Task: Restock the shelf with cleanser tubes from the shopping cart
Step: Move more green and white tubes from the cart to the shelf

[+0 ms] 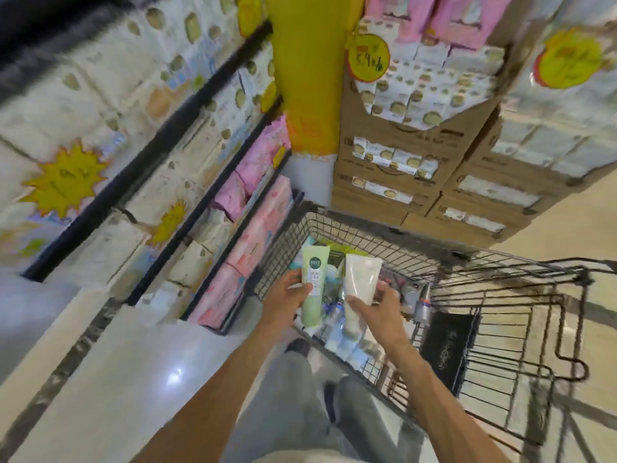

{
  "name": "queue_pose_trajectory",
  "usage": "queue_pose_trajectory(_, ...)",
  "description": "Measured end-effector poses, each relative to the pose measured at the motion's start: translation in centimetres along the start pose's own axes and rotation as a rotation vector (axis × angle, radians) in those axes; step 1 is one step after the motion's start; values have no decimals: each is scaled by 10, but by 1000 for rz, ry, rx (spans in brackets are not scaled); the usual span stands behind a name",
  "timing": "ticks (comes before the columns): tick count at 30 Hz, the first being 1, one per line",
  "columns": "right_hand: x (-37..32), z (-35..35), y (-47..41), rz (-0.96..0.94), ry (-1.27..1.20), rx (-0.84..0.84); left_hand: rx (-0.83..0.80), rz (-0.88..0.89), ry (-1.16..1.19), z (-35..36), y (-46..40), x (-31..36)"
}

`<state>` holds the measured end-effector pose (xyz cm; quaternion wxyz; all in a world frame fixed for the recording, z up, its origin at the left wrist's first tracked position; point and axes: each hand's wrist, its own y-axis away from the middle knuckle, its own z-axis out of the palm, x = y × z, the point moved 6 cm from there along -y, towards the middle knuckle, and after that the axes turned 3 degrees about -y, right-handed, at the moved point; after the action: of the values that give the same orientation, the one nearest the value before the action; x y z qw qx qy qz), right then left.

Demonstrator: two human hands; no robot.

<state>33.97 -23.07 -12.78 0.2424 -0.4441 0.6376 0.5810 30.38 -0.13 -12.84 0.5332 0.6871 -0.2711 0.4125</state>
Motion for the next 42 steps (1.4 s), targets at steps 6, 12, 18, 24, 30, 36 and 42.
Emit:
queue_pose_trajectory(6,-28,53,35,-147,164,-274,276,28,114,-53,101,-12)
queue_pose_trajectory(12,-38,149,103,-256,289,-551,609,39,298,-128,203,-66)
queue_pose_trajectory(18,-19,253,208,-350,443,-825,920,72,430,-193,333,-140)
queue_pose_trajectory(24,37,342,345,-438,586,-1062,1189,72,560,-239,482,-223)
queue_pose_trajectory(30,114,411,511,-500,681,-1296,1415,53,646,-274,644,-314)
queue_pose_trajectory(36,186,461,674,-577,738,-1538,1645,56,731,-291,798,-389)
queue_pose_trajectory(42,240,512,813,-600,770,-1718,1861,8,761,-307,921,-444)
